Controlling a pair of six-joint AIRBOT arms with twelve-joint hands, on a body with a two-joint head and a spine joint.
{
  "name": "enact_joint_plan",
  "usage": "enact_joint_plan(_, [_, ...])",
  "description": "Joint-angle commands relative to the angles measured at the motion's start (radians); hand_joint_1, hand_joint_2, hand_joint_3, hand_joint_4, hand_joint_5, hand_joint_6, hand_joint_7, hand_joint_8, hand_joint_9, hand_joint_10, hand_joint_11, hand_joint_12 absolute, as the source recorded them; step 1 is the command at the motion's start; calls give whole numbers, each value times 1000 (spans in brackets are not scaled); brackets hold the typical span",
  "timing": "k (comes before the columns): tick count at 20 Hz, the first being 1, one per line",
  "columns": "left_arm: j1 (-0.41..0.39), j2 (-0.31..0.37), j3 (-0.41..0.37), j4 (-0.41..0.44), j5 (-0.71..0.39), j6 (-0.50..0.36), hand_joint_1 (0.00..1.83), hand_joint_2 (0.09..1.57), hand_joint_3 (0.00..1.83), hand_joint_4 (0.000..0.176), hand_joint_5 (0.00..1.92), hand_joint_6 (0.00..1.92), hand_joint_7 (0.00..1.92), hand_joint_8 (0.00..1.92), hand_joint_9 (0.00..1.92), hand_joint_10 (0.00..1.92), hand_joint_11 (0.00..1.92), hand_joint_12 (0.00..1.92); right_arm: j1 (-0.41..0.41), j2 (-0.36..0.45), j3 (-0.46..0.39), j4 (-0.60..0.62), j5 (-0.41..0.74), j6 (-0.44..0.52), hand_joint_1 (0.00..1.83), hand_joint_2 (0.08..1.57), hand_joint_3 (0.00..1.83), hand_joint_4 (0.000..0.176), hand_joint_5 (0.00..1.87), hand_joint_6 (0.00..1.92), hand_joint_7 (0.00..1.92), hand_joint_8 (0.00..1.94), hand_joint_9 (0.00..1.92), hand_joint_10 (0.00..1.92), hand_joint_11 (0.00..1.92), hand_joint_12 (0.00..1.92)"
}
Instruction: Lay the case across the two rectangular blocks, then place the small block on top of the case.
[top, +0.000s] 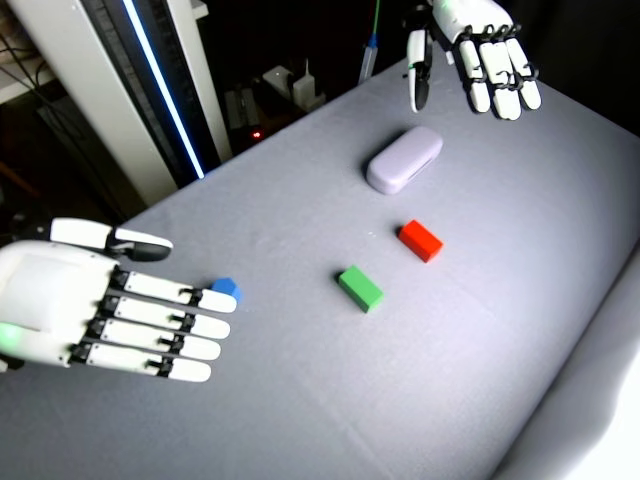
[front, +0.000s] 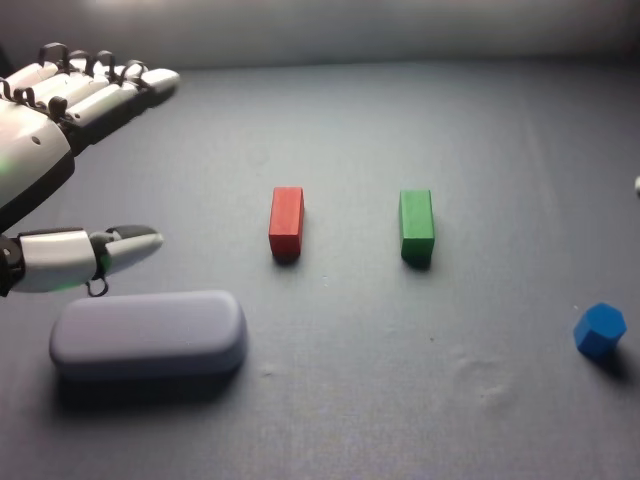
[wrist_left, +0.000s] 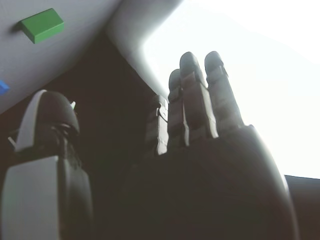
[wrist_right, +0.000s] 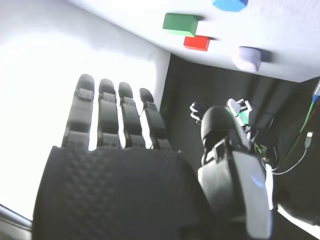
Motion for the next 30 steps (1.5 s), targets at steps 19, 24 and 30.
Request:
enact_joint_plan(19, [-20, -2, 9, 156, 164, -38, 605, 837, 0, 20, 6, 2, 112, 1, 162, 2, 0, 606, 70, -9, 14, -16, 75, 3, 501, 1348, 0, 0, 316, 1, 206, 3, 217, 2, 0, 683])
enact_joint_plan(24, [-52, -55, 55, 188, 302, -30, 662, 806, 0, 0, 52, 8, 154, 5, 238, 15, 0, 765, 83, -17, 21, -28, 59, 3, 511, 1346, 0, 0, 336, 3, 239, 2, 251, 2, 0, 777])
enact_joint_plan(30, [-84, -101, 83, 182, 422, 60, 735, 818, 1, 19, 85, 0, 208, 1, 336, 12, 0, 926, 88, -18, 23, -34, 52, 3, 455, 1345, 1, 0, 341, 0, 246, 1, 260, 3, 0, 797])
